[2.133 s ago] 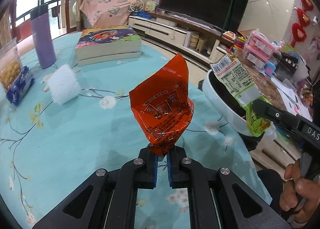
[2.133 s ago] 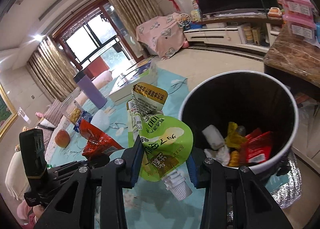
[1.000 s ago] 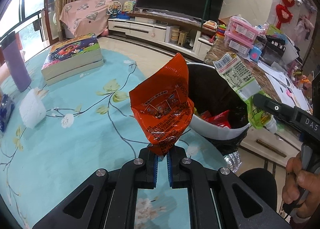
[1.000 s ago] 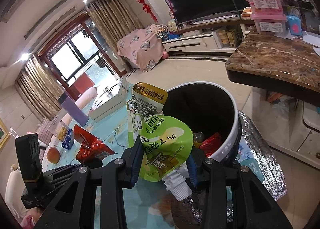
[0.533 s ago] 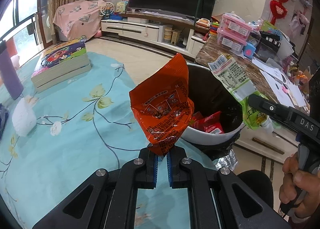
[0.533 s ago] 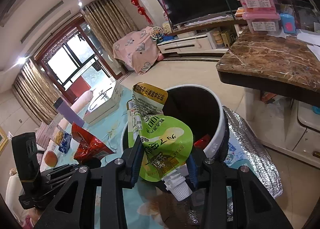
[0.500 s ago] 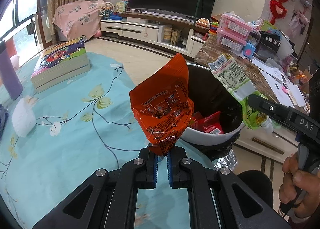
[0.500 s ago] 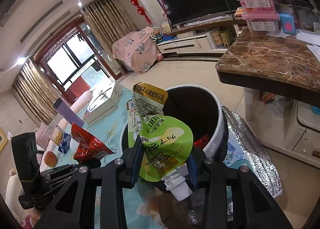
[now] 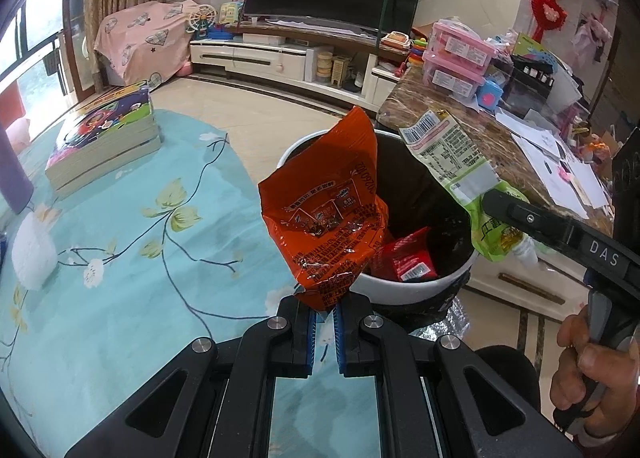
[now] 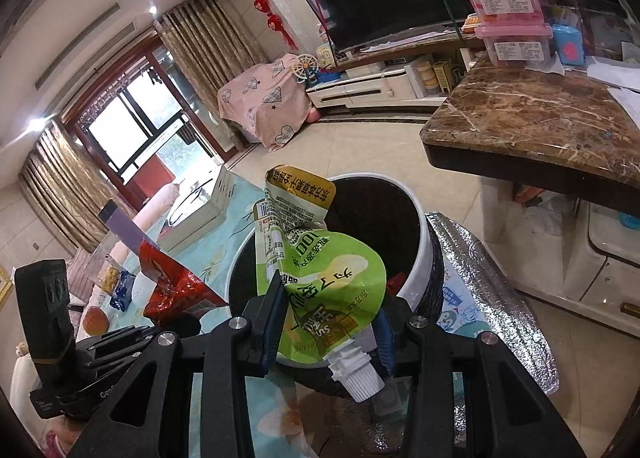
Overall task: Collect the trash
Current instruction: 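Carry the green pouch and orange wrapper over the bin and open both grippers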
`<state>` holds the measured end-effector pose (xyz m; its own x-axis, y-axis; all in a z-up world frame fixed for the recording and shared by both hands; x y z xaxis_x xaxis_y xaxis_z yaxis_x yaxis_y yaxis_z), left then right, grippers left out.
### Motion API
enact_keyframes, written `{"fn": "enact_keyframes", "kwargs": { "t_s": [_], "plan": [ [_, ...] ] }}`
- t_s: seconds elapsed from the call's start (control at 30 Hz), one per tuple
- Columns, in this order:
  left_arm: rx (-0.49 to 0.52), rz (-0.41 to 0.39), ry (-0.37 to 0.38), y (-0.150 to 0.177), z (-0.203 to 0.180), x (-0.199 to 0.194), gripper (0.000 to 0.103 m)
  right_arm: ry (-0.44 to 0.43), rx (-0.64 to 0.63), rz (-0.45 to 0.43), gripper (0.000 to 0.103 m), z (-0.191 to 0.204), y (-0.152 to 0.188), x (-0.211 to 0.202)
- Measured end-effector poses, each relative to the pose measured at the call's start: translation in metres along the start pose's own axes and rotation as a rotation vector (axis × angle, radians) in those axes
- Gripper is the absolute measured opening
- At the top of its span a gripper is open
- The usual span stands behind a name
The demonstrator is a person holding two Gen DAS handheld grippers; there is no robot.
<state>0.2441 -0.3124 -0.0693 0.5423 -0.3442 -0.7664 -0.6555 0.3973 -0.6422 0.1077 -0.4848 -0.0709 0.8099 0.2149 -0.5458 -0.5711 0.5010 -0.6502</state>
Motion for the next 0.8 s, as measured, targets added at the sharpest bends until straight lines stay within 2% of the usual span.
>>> {"fn": "enact_keyframes", "kwargs": {
  "t_s": [0.8],
  "plan": [
    [0.019, 0.039, 0.016, -0.018, -0.018, 0.023, 0.006, 0.032, -0.018, 0.017, 0.04, -0.006, -0.015, 0.007]
  ]
}}
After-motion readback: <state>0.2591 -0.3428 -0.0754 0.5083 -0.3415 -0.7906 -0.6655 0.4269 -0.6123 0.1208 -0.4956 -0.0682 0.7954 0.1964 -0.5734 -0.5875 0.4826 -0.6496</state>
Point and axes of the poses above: each gripper's, at about its wrist camera, not at the fingertips, and x roughly the way its jaws point, z to its left, y to its underside, the point moved 7 cm from there along x, roughly the way its jaws point, and after that the axes turned 9 degrees about -y, right-handed, at the moved point
